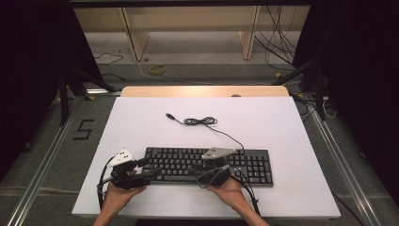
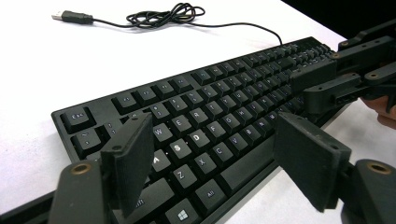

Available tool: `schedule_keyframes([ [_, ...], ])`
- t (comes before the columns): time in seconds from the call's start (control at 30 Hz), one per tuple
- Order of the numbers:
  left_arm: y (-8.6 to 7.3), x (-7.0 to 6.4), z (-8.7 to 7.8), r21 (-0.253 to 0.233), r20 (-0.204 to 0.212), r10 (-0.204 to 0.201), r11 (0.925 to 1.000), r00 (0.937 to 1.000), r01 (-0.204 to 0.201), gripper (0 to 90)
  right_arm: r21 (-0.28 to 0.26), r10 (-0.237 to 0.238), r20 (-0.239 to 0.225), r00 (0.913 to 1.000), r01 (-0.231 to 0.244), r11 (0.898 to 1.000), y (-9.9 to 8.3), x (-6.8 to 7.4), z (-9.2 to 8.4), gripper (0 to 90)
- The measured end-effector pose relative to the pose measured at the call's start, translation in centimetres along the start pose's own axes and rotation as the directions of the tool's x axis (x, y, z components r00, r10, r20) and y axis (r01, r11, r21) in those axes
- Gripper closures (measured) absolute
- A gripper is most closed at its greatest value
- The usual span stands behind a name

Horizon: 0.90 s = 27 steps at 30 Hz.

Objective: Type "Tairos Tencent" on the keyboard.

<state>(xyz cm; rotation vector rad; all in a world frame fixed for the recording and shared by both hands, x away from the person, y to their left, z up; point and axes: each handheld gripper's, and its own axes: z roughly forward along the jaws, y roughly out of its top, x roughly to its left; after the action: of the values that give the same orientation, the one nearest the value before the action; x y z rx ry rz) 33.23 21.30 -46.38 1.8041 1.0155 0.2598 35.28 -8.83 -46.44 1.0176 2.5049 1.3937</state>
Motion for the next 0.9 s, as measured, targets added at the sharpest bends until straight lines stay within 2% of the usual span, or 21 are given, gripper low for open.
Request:
schedule_keyframes([
  [0.27, 0.0, 0.1, 0.0, 0.004, -0.005, 0.001, 1.0, 1.0, -0.001, 28.7, -0.013, 0.013, -0.015, 0.9998, -0.013, 1.0, 0.6, -0.2, -0.3, 49.4],
  [0.5, 0.0, 0.3, 0.0, 0.009, -0.018, -0.004, 1.0, 0.9998, 0.004, 28.7, 0.0, 0.024, -0.006, 0.9997, -0.024, 1.0, 1.1, -0.4, 0.0, 39.8],
  [0.9, -0.1, 0.6, 0.1, 0.03, -0.044, -0.018, 0.9994, 0.9989, 0.019, 29.2, 0.008, 0.013, -0.003, 0.9999, -0.013, 1.0, 2.0, -0.2, 0.9, 36.6],
])
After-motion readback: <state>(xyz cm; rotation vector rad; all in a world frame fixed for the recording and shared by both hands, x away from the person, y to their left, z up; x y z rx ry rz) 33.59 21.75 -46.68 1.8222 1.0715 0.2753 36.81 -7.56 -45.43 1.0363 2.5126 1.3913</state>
